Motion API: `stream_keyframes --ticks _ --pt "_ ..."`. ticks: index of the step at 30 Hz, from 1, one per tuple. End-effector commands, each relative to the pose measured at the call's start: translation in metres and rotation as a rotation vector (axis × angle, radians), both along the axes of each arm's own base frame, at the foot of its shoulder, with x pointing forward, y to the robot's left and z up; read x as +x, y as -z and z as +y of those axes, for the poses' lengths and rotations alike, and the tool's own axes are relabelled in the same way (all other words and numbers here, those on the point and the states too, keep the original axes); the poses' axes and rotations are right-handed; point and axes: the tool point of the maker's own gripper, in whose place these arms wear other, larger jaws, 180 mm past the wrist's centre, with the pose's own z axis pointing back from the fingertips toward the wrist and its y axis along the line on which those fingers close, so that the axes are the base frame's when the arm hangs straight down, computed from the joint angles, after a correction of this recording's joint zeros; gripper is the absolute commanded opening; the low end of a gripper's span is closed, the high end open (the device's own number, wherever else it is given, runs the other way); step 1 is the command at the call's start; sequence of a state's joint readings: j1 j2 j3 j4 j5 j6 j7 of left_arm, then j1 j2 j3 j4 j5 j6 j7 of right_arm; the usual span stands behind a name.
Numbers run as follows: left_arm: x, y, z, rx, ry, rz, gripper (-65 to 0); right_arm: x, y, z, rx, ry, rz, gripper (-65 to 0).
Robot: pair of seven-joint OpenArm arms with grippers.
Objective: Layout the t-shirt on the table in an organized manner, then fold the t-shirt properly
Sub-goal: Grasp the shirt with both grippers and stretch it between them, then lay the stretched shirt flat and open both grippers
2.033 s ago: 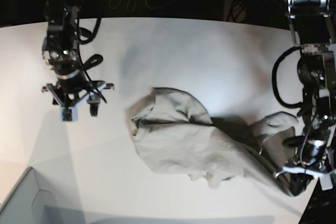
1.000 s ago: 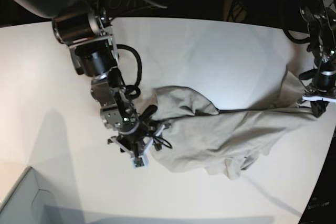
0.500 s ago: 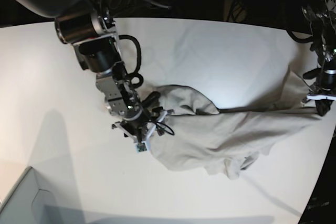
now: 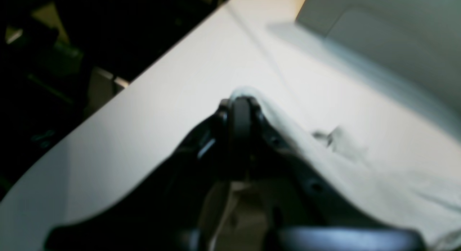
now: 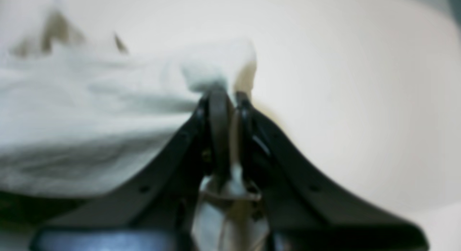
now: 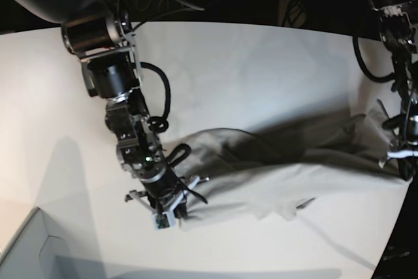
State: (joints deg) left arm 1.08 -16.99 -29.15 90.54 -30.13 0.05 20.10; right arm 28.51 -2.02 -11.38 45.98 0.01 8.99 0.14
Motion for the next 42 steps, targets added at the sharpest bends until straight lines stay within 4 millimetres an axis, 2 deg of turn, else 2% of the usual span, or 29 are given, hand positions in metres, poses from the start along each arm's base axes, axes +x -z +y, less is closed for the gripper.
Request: stream_keyframes --ticks 1,4,5,6,9,11,16,18,20,23,26,28,30,32,33,36,42 --pt "0.011 -0.035 0.005 0.040 -0.006 -0.096 -64.9 0.020 -0.047 -0.006 0.025 0.016 -0.129 -65.0" --pt "0.039 -0.075 -0.004 0.043 0.020 -0.196 -64.9 0.032 -0.097 -0.022 0.058 0.062 -0.247 -65.0" --pt "0.048 -0.090 -0.009 0.053 0.037 -0.229 -64.9 0.038 -0.121 -0.028 0.070 0.078 -0.300 -65.0" --pt "0.057 -0.104 -0.015 0.064 0.058 -0.257 -64.9 0.042 -0.143 -0.035 0.081 0.095 -0.349 -65.0" --pt "0.081 -0.145 -0.038 0.092 0.124 -0.337 -64.9 0.054 -0.192 -0.053 0.088 0.135 -0.419 -65.0" --pt "0.094 -0.172 -0.049 0.099 0.152 -0.392 -64.9 0.062 -0.219 -0.079 0.078 0.181 -0.455 -65.0" --pt "0.119 -0.233 -0.081 0.126 0.228 -0.505 -64.9 0.074 -0.275 -0.103 0.059 0.213 -0.553 -65.0" --pt "0.130 -0.261 -0.095 0.139 0.259 -0.548 -64.9 0.077 -0.297 -0.105 0.059 0.215 -0.593 -65.0" --pt "0.139 -0.274 -0.102 0.141 0.274 -0.564 -64.9 0.077 -0.313 -0.109 0.055 0.218 -0.624 -65.0" --pt "0.143 -0.293 -0.112 0.151 0.297 -0.594 -64.9 0.075 -0.325 -0.118 0.037 0.227 -0.651 -65.0" --pt "0.143 -0.294 -0.115 0.154 0.303 -0.594 -64.9 0.073 -0.318 -0.129 0.020 0.241 -0.645 -65.0" --pt "0.142 -0.285 -0.115 0.157 0.305 -0.579 -64.9 0.069 -0.298 -0.143 0.032 0.275 -0.616 -65.0" --pt "0.141 -0.264 -0.115 0.153 0.307 -0.538 -64.9 0.064 -0.283 -0.151 0.046 0.295 -0.613 -65.0" --pt "0.139 -0.228 -0.111 0.141 0.304 -0.467 -64.9 0.056 -0.256 -0.155 0.049 0.305 -0.591 -65.0" --pt "0.136 -0.216 -0.112 0.140 0.306 -0.447 -64.9 0.051 -0.243 -0.154 0.048 0.304 -0.582 -65.0" --pt "0.111 -0.177 -0.106 0.151 0.305 -0.382 -64.9 0.028 -0.194 -0.152 0.044 0.299 -0.552 -65.0" --pt "0.051 -0.110 -0.103 0.141 0.297 -0.261 -64.9 -0.043 -0.108 -0.125 0.083 0.283 -0.463 -65.0"
